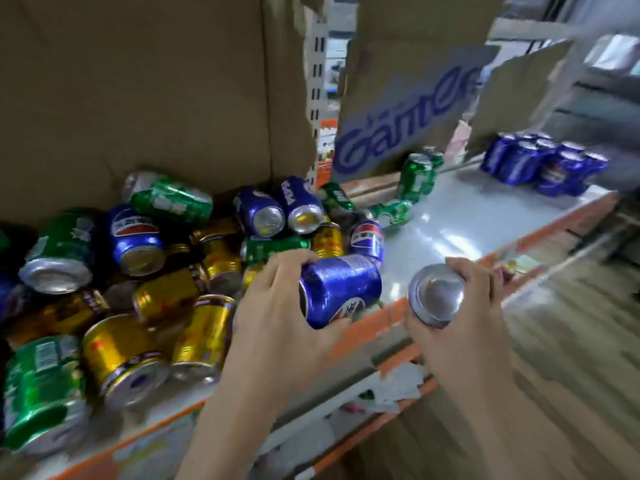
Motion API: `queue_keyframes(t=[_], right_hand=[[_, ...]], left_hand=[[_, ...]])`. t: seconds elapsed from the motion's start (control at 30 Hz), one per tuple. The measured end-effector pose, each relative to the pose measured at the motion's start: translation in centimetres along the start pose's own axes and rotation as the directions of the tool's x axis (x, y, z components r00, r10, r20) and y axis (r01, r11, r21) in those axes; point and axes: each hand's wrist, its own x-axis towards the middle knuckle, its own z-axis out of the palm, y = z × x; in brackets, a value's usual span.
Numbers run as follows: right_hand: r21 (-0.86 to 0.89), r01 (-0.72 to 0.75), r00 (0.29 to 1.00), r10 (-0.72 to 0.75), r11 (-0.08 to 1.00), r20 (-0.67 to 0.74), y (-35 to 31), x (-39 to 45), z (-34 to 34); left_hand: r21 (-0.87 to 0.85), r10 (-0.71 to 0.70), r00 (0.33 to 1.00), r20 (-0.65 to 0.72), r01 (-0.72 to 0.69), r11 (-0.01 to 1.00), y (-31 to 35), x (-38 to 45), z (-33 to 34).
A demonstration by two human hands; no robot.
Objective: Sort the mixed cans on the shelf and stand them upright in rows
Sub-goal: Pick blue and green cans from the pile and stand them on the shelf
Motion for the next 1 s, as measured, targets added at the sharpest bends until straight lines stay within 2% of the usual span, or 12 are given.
queue_keyframes(t=[0.13,0.23,0.3,0.43,0.6,0.73,0.83,1.0], right_hand=[[0.013,-0.144,0.989,0.143,0.99,0.036,9.0,0.3,-3.7],[-0.027,-0.29,0.954,0.292,0.957,0.074,14.6,0.9,-6.8],[-0.077,-0.278,0.948,0.287,0.957,0.14,18.0,1.4,-8.8],[-0.072,-0.288,0.939,0.297,0.955,0.173,24.0,3.1,-11.8],[-0.052,-0.314,0.932,0.319,0.948,0.17,29.1,5.6,-13.2],[-0.054,-0.321,0.926,0.326,0.945,0.19,32.0,8.9,-12.6],[-0.058,-0.288,0.935,0.294,0.956,0.201,34.1,12.2,-11.9],[-0.059,-0.239,0.95,0.246,0.969,0.194,37.3,19.3,-11.0]], left_hand=[[-0.009,0.044,0.993,0.113,-0.043,0.999,5.8,0.7,8.5],[-0.078,0.039,0.971,0.236,-0.02,0.997,10.7,1.0,14.3],[-0.099,0.031,0.958,0.284,-0.003,0.995,13.2,1.3,17.8],[-0.084,0.017,0.943,0.333,0.011,0.996,17.3,2.0,23.8],[-0.032,0.016,0.939,0.343,-0.005,0.999,19.4,4.1,29.1],[-0.023,-0.002,0.957,0.291,0.009,1.0,19.9,7.7,32.0],[-0.036,0.008,0.97,0.243,0.001,0.999,20.2,11.1,34.4],[-0.103,0.01,0.971,0.24,0.015,0.995,21.2,17.9,38.1]])
